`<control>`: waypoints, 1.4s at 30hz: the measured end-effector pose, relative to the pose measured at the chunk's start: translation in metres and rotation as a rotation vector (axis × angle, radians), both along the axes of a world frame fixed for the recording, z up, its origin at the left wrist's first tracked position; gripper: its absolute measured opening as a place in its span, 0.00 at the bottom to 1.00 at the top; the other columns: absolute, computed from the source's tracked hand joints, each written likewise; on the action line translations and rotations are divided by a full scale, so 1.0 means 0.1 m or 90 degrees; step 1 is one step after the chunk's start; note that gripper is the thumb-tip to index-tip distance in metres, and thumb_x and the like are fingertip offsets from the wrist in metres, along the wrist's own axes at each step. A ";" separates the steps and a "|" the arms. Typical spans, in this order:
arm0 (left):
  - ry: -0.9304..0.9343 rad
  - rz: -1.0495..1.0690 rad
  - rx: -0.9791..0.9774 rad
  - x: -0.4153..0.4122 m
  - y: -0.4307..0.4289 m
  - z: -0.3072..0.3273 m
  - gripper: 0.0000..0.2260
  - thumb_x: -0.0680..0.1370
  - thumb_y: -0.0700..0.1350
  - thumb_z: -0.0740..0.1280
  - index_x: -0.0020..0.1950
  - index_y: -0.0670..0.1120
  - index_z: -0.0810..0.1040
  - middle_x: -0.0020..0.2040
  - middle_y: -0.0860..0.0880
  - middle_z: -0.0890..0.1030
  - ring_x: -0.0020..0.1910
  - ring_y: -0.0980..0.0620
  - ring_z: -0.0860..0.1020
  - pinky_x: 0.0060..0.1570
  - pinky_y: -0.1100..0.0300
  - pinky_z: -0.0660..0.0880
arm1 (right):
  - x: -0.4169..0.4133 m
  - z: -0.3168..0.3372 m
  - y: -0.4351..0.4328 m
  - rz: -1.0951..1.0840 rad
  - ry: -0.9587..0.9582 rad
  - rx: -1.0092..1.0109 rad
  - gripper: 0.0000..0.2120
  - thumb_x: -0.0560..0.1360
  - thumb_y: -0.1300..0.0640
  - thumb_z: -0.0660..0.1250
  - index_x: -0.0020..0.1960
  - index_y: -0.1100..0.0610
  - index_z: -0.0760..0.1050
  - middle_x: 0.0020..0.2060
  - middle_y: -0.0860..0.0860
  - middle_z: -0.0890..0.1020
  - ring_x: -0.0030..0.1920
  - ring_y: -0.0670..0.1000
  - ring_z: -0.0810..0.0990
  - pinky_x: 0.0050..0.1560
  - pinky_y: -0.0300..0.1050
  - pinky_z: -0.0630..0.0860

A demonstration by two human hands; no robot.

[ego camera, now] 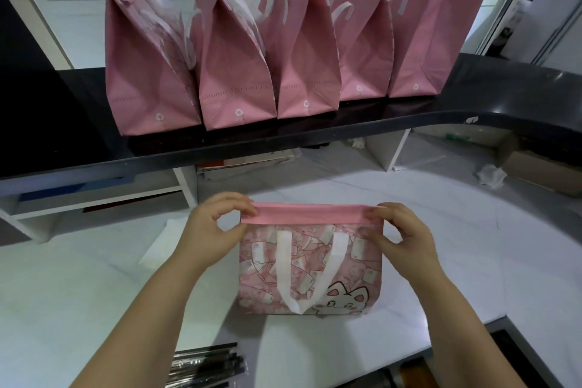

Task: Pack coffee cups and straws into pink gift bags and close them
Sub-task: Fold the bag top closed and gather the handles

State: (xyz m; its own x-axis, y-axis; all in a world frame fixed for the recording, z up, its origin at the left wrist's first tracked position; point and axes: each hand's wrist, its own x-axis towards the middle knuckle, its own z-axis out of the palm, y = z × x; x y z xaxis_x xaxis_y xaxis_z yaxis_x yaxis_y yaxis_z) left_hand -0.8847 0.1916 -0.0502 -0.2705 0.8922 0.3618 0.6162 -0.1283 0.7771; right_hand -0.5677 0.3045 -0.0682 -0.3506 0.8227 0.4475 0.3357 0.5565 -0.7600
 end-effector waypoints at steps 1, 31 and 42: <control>0.067 0.002 0.002 0.00 -0.03 0.01 0.11 0.69 0.45 0.78 0.44 0.59 0.82 0.52 0.66 0.80 0.56 0.66 0.75 0.55 0.70 0.68 | 0.02 0.01 -0.01 -0.006 -0.023 0.010 0.17 0.68 0.66 0.77 0.49 0.47 0.81 0.52 0.41 0.80 0.56 0.45 0.78 0.56 0.41 0.75; 0.303 0.091 -0.017 0.25 0.09 0.04 0.03 0.75 0.48 0.72 0.47 0.54 0.82 0.41 0.64 0.77 0.44 0.56 0.74 0.49 0.58 0.62 | -0.16 0.26 0.02 -0.086 -0.274 0.129 0.06 0.70 0.68 0.72 0.44 0.58 0.83 0.39 0.50 0.85 0.40 0.55 0.80 0.45 0.49 0.72; -0.082 0.129 -0.049 0.23 0.01 -0.16 0.15 0.75 0.47 0.72 0.52 0.68 0.78 0.48 0.73 0.78 0.51 0.69 0.75 0.47 0.64 0.73 | -0.02 -0.02 0.04 -0.159 0.009 -0.099 0.15 0.75 0.62 0.70 0.49 0.41 0.80 0.43 0.34 0.83 0.43 0.38 0.79 0.43 0.28 0.72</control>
State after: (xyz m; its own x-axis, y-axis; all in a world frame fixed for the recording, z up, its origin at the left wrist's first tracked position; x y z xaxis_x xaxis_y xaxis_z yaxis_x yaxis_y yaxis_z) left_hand -0.8620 0.1928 -0.0667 -0.4861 0.8387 0.2456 0.5180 0.0502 0.8539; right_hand -0.5701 0.3087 -0.0705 -0.1225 0.9419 0.3128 0.4365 0.3342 -0.8353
